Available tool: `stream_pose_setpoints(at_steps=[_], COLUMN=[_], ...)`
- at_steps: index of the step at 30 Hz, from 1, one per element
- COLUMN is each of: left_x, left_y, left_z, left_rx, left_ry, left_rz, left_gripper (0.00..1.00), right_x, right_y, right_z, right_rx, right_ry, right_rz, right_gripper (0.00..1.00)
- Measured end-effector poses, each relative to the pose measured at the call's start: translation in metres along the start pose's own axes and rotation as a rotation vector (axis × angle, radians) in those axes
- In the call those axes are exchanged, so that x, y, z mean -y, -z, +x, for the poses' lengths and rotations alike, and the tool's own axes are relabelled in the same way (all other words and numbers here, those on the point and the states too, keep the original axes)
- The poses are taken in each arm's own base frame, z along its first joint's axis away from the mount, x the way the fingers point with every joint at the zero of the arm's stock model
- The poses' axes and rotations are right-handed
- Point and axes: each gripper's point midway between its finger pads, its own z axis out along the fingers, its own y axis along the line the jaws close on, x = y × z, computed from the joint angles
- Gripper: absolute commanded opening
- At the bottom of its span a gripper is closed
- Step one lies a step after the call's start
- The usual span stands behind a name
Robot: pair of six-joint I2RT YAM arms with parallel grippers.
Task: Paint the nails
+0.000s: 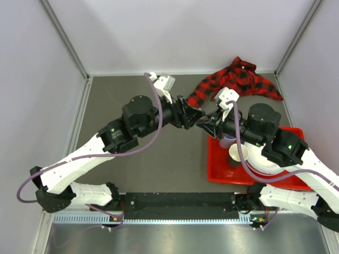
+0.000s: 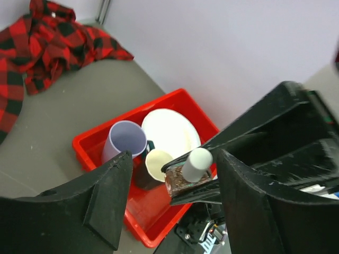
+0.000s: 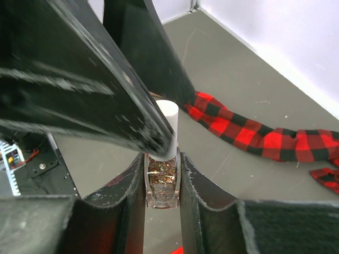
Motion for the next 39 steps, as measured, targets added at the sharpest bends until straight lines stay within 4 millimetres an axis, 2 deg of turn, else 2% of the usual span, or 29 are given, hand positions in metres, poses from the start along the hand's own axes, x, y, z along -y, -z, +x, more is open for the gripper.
stream_pose_setpoints(at_steps=[1, 4, 5, 7, 8, 12, 16, 21, 24, 27, 31, 34, 36, 38, 39], left_x=[-0.003, -0.003, -0.002, 0.003, 0.003, 0.013, 0.028, 0.059, 0.088, 0.123, 0.143, 0.143, 0.142, 0.139, 0.137], left_y=[-0.003, -0.010, -0.011, -0.012, -0.012, -0.012, -0.013, 0.000, 0.026, 0.061, 0.088, 0.091, 0.089, 0.082, 0.079], left_z=[0.004, 0.010, 0.010, 0.009, 0.009, 0.010, 0.012, 0.014, 0.018, 0.018, 0.026, 0.032, 0.031, 0.026, 0.023], left_rx=[-0.013, -0.028, -0.030, -0.032, -0.033, -0.043, -0.039, -0.024, -0.008, 0.001, -0.047, -0.093, -0.107, -0.099, -0.094], left_ry=[0.002, 0.010, 0.009, 0.010, -0.005, -0.021, -0.044, -0.107, -0.162, -0.218, -0.280, -0.302, -0.315, -0.309, -0.295], left_rz=[-0.009, -0.009, -0.005, 0.012, 0.018, 0.086, 0.211, 0.447, 0.680, 0.965, 1.179, 1.192, 1.151, 1.062, 1.000], left_gripper=[0.50, 0.31, 0.19, 0.10, 0.02, 0.00, 0.00, 0.00, 0.00, 0.00, 0.00, 0.39, 0.60, 0.67, 0.77], right_x=[0.001, 0.004, 0.005, 0.006, 0.006, 0.006, 0.001, -0.020, -0.052, -0.094, -0.126, -0.133, -0.133, -0.131, -0.128], right_y=[0.000, -0.001, -0.002, -0.002, -0.002, 0.001, 0.011, 0.030, 0.044, 0.063, 0.076, 0.078, 0.077, 0.073, 0.070], right_z=[0.000, 0.003, 0.004, 0.004, 0.004, 0.001, -0.004, -0.013, -0.024, -0.040, -0.044, -0.039, -0.038, -0.036, -0.034], right_rx=[-0.001, -0.012, -0.016, -0.017, -0.017, -0.003, 0.018, 0.064, 0.111, 0.176, 0.183, 0.161, 0.160, 0.159, 0.150], right_ry=[0.001, 0.007, 0.008, 0.009, 0.008, 0.007, 0.007, -0.008, -0.038, -0.075, -0.107, -0.122, -0.122, -0.111, -0.108], right_rz=[0.005, 0.020, 0.026, 0.031, 0.032, 0.033, 0.006, -0.109, -0.286, -0.537, -0.761, -0.816, -0.816, -0.797, -0.779], right_gripper=[0.00, 0.00, 0.00, 0.00, 0.00, 0.00, 0.00, 0.00, 0.00, 0.00, 0.00, 0.00, 0.00, 0.00, 0.00])
